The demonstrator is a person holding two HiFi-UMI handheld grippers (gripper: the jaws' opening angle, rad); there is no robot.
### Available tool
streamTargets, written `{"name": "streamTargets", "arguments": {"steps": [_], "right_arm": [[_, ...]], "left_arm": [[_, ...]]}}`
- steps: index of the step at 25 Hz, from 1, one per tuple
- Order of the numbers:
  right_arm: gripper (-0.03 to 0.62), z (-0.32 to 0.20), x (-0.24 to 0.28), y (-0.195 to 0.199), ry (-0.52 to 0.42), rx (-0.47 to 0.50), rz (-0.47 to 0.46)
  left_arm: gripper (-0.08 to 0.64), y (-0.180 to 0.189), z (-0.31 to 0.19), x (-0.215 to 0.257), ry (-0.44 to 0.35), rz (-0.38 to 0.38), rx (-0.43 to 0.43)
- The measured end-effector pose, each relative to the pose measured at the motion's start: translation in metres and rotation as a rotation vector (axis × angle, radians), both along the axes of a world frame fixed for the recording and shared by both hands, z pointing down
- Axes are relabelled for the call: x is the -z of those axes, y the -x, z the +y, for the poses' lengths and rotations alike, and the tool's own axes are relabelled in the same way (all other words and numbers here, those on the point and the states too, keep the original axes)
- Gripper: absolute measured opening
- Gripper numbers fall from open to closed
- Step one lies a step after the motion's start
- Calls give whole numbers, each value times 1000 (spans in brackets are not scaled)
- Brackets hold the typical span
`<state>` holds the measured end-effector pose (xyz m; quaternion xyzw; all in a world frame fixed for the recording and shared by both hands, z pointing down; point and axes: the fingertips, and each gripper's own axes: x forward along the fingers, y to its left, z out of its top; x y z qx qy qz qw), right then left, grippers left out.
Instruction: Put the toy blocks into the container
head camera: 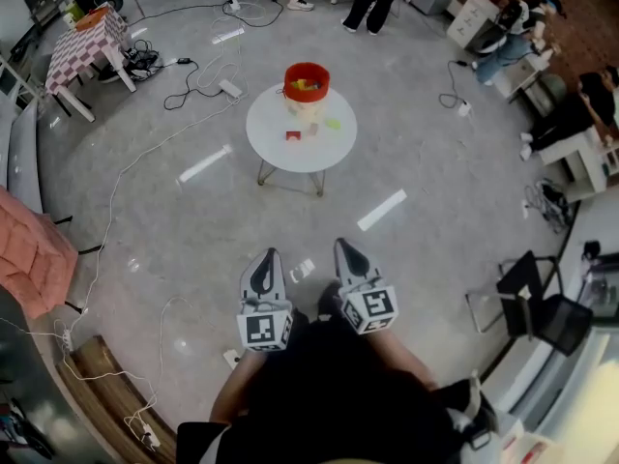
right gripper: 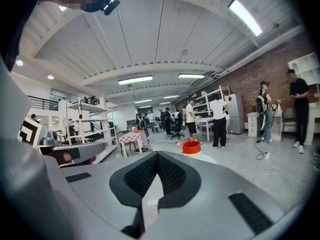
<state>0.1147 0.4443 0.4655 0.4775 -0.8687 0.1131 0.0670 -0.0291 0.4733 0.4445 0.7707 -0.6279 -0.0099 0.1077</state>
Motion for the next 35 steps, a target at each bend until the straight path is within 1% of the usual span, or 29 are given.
{"name": "streamTargets", "arguments": {"steps": [7, 12, 14, 19, 23, 26, 29, 32, 35], "right_arm": [[-14, -20, -8, 13, 9, -12, 16], [-14, -61, -13, 20, 6, -8, 15], [-14, -81, -13, 19, 2, -3, 20], [-14, -147, -21, 19, 16, 10, 25], [-14, -205, -23, 18, 26, 19, 23], [-14, -248, -29, 15, 30, 49, 37], [-14, -283, -37, 11, 64, 89, 63], [-14, -318, -37, 7, 104, 112, 73], [-14, -351, -42, 1, 115, 129, 73]], "left_arm": [[-9, 8, -20, -15, 14, 14, -17], [-9, 16, -58, -22, 27, 36, -11], [-9, 17, -77, -22, 34, 30, -11], [-9, 15, -141, -24, 43, 1, -26], [-9, 9, -199, -22, 50, 3, -24], [-9, 4, -240, -26, 81, -5, -28], [-9, -1, -276, -29, 111, -18, -8], [-9, -6, -314, -24, 103, -22, 20], [-9, -11, -347, -24, 105, -22, 46]]}}
